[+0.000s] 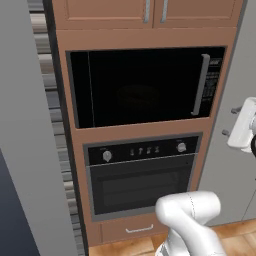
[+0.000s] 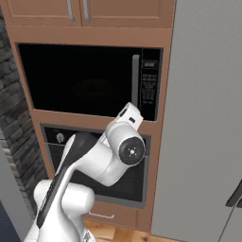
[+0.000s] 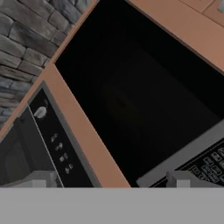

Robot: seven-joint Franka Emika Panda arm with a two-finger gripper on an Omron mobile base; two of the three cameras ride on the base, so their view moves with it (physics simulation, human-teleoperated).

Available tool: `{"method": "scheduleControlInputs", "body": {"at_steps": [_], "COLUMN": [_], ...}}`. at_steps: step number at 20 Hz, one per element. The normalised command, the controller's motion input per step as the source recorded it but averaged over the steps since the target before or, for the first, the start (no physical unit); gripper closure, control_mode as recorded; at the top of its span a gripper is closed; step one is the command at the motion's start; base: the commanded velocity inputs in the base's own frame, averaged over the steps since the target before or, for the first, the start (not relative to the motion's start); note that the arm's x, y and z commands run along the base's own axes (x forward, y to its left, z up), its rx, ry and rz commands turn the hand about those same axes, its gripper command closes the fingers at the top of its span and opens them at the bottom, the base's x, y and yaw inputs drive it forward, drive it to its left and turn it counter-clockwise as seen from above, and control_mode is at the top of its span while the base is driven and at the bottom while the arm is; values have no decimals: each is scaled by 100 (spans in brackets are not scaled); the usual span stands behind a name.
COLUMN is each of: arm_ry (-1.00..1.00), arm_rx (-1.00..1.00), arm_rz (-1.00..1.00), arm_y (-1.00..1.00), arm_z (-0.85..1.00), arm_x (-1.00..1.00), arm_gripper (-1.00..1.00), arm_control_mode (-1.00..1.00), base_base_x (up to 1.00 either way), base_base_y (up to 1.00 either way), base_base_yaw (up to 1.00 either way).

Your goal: Remove the mango from the bowl and place it on the small plate. Then place the bowl with only the steak in the microwave, close the door, and press the start button to microwave the steak.

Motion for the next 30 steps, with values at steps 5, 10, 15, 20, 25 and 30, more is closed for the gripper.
{"method": "scheduleControlInputs", "body": {"at_steps": [5,10,15,20,25,30], "arm_ry": [0,0,0,0,2,3], "arm_rx": [0,0,0,0,0,2], "arm_rz": [-8,-2,-2,0,-1,0], "arm_y": [3,0,-7,-4,0,0], "arm_z": [0,0,0,0,-4,-28], "arm_x": [0,2,4,3,9,11], "arm_gripper": [-100,-100,-100,-100,-100,-100], "arm_control_mode": [-100,-100,-100,-100,-100,-100], "base_base_x": [0,0,0,0,0,0], "base_base_y": [0,0,0,0,0,0], "base_base_yaw": [0,0,0,0,0,0]}}
